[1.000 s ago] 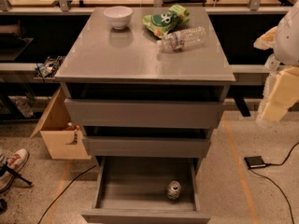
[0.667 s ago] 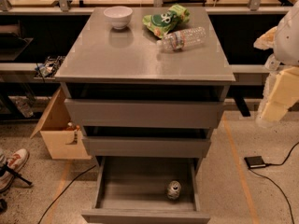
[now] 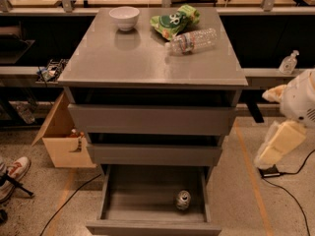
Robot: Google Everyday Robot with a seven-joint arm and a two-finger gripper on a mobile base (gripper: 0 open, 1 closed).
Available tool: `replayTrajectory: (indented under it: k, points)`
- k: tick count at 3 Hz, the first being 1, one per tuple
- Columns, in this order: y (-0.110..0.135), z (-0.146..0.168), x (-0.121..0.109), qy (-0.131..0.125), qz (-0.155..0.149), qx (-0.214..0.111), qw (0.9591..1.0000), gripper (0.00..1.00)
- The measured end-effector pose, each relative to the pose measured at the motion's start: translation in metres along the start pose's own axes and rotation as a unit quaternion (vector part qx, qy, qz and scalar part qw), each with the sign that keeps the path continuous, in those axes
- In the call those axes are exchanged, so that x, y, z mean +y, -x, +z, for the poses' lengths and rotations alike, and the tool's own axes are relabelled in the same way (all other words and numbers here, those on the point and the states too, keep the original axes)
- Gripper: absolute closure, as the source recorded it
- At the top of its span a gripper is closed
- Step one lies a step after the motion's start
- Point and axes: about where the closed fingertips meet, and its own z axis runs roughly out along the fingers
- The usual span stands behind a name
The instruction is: Pick 7up can from bottom drawer and place on counter
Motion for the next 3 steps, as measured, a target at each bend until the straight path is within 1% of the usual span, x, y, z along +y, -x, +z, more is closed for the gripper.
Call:
replayTrajectory:
  k: [1,2,3]
  points:
    - [-0.025,0.044,0.004,0.0,0.039,-0.046,0.9982,0.0]
    - [-0.033,0.104,0.016,0.015,0.064,-0.082,0.9944,0.0]
    - [-0.033,0.104,0.016,0.015,0.064,-0.082,0.9944,0.0]
